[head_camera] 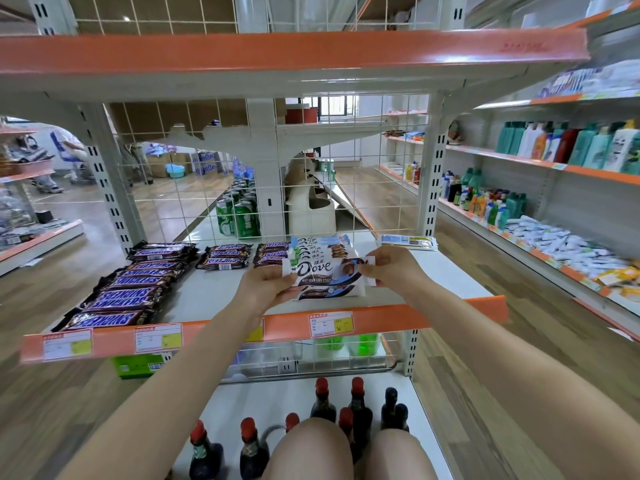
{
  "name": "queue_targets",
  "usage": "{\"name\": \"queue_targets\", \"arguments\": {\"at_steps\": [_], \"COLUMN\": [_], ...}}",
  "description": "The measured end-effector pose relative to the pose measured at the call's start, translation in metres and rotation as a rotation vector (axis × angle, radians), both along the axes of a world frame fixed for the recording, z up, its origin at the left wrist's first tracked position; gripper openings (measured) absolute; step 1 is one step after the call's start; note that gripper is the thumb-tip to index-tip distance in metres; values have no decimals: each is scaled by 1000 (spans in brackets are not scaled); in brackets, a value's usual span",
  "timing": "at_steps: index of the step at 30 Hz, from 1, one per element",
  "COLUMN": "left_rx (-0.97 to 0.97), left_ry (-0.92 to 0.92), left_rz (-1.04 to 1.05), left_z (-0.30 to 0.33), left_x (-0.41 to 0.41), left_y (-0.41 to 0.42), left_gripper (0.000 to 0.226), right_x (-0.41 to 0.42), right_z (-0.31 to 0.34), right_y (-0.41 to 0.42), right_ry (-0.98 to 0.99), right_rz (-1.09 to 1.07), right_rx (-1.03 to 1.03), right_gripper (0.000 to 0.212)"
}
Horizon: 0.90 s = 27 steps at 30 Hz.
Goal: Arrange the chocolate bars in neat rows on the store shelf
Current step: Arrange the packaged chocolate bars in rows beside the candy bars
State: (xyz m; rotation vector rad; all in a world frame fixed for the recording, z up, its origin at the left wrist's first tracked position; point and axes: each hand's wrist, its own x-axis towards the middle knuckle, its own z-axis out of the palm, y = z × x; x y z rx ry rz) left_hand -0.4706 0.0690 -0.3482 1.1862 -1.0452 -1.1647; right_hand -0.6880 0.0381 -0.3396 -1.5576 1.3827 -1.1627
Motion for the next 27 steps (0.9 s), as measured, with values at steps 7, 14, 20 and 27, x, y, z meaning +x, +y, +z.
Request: {"name": "queue_targets", "arguments": {"at_steps": [7,14,20,27], "left_rx": [-53,-81,-94,-86], "left_ry": [-730,-1001,-1046,-1079], "left_rz": [48,64,75,85], "left_z": [-20,-30,-31,-35], "left_x": [16,16,18,19], "left_y": [-20,-28,-34,-40], "left_gripper": [38,26,21,28], "right_x": [5,9,12,12], "right_z": [-22,-34,-33,-33], "right_y": [-11,-17,-18,-23], "right_ry": [180,445,518,530], "right_rz": [-21,-57,-65,-83], "right_rx": [-18,-49,-77,-90], "right_gripper": [17,33,31,32]}}
